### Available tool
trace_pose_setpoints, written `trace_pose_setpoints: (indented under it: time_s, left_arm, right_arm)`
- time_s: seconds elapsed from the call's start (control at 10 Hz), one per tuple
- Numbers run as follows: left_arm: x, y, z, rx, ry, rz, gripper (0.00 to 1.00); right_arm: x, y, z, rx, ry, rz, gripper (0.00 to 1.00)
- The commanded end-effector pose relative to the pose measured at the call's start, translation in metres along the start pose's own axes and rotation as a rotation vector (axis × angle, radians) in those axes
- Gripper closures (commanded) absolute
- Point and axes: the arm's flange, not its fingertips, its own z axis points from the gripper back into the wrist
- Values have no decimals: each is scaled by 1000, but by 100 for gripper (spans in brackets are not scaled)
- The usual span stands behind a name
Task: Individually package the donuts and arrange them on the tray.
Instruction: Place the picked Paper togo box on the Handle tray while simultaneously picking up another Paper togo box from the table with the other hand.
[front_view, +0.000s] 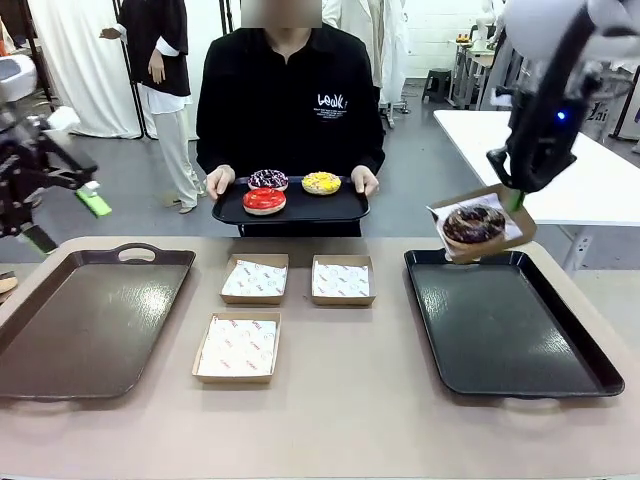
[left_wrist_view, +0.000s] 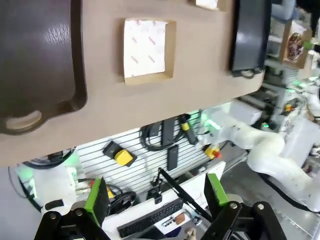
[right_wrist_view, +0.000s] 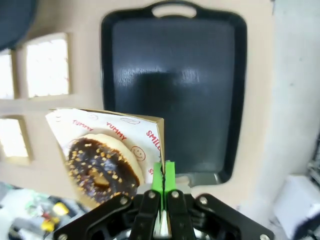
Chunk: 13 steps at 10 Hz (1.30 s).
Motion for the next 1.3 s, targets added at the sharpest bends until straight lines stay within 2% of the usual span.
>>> trace_pose_setpoints:
  time_s: [0.0, 0.2, 0.5, 0.7, 1.0, 1.1, 1.2]
  left_arm:
    - [22, -25, -11, 164, 25, 18, 0]
    - [49, -46, -42, 269, 9, 45, 0]
    - [75, -43, -99, 429, -67, 91, 0]
    - [85, -37, -127, 447, -104, 116, 0]
    - [89, -34, -148, 425, -243, 132, 0]
    - [92, -33, -138, 427, -142, 112, 0]
    - [92, -33, -138, 427, -142, 112, 0]
  right_arm:
    - [-12, -15, -32, 70, -27, -34, 99]
    - [-15, -30, -57, 123, -28, -44, 99]
    - [-21, -30, -84, 150, 18, -33, 99]
    - [-27, -24, -93, 141, 43, -22, 99]
    - [-25, -24, -94, 119, 56, -40, 99]
    - [-25, -24, -94, 119, 56, -40, 99]
    - [-25, -24, -94, 119, 56, -40, 99]
